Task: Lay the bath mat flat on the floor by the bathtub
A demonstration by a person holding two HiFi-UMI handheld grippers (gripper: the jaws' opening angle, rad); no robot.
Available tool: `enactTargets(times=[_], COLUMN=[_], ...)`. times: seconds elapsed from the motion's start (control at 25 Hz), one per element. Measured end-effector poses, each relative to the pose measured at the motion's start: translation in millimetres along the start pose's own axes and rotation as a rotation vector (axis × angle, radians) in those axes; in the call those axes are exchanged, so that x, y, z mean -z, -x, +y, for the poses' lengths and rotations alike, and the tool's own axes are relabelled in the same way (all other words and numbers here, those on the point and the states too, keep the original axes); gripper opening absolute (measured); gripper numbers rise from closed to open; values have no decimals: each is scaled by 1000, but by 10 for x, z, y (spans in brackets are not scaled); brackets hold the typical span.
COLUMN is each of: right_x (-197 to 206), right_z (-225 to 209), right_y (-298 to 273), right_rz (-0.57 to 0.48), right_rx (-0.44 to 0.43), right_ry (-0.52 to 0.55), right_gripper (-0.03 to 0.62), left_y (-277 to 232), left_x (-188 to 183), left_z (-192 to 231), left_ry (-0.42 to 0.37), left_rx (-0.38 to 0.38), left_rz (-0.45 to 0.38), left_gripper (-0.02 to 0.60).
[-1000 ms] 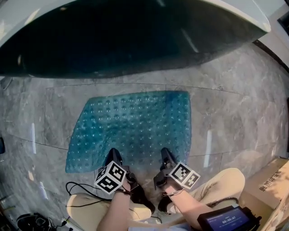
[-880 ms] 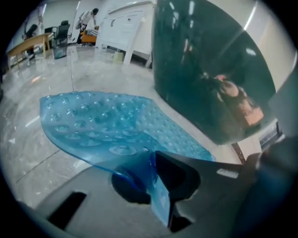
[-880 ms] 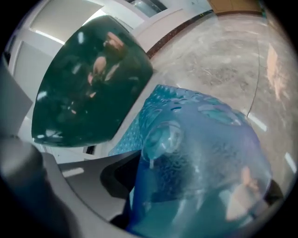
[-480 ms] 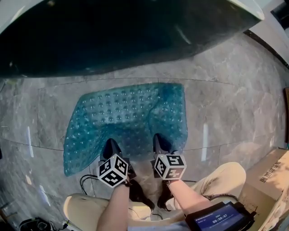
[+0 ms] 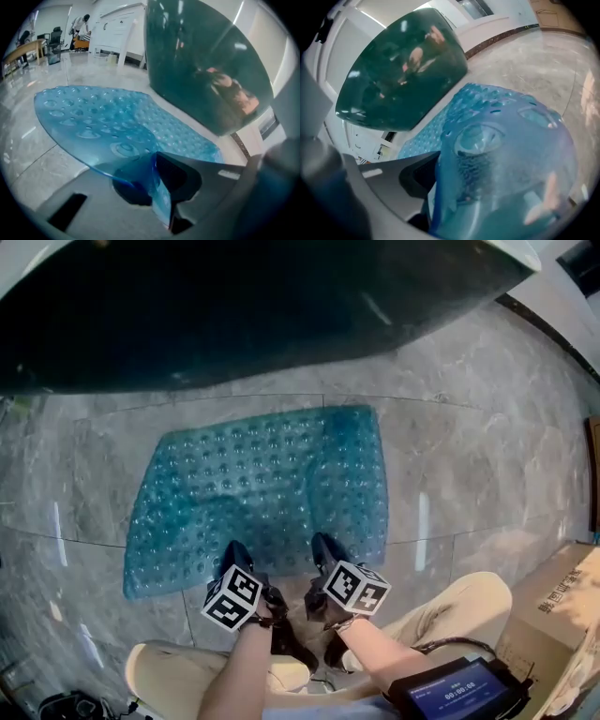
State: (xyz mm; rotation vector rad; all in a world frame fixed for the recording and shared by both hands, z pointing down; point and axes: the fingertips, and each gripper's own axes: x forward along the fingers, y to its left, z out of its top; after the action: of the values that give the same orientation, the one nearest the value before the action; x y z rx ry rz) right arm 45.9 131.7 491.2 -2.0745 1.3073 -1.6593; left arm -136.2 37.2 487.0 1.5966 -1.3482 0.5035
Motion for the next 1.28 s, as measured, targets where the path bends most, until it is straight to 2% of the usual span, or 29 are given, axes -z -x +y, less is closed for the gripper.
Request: enactTargets(times=[0.04,0.08,0.16,0.24,0.4,0.48,0.6,0.64,0.68,0.88,0.96,1.0,1.04,1.08,1.16,1.28], right_x=[31,79,184,241,594,965,1507,1580,1582,1097,867,765,681,623,578,606], right_z=[-43,-79,-111,-86,-42,50,307,421,560,1484,1816,1985,2168,2363,2720,3076], right_y=[-7,-6,0,-9,55,165,360,396,394,-2,-198,-287,-367,-435,-522,-522], right_rz=[7,18,44,67,209,312,465,486,484,318,245,215,190,171,151,156], right_rx=[8,18,35,35,35,34,-1,-30,-73,-359,-421,-445,-474,-507,-564,-629], right_ry=[1,3,5,3,-128,-171,-138,-90,-8,604,792,871,939,992,1053,1081], right_gripper=[120,151,200,230,327,357,364,360,341,238,169,80,17,8,8,8], left_y=[-11,-22,-48,-51,96,253,500,558,597,668,697,713,729,745,784,895], left_x=[23,76,197,235,351,490,506,439,336,-467,-781,-924,-1061,-1195,-1422,-1616], left_z=[0,22,105,183,257,357,540,545,523,428,411,411,423,441,477,489], left_ry=[5,16,49,59,35,67,140,141,127,5,-47,-72,-93,-105,-105,-125], left_rx=[10,19,32,21,-39,-58,-71,-62,-46,13,16,6,-12,-29,-43,-81], left_rz=[-3,3,27,45,84,112,97,71,37,-229,-319,-354,-386,-416,-465,-513], left_gripper=[40,85,322,437,493,508,508,499,466,310,208,130,36,5,6,6])
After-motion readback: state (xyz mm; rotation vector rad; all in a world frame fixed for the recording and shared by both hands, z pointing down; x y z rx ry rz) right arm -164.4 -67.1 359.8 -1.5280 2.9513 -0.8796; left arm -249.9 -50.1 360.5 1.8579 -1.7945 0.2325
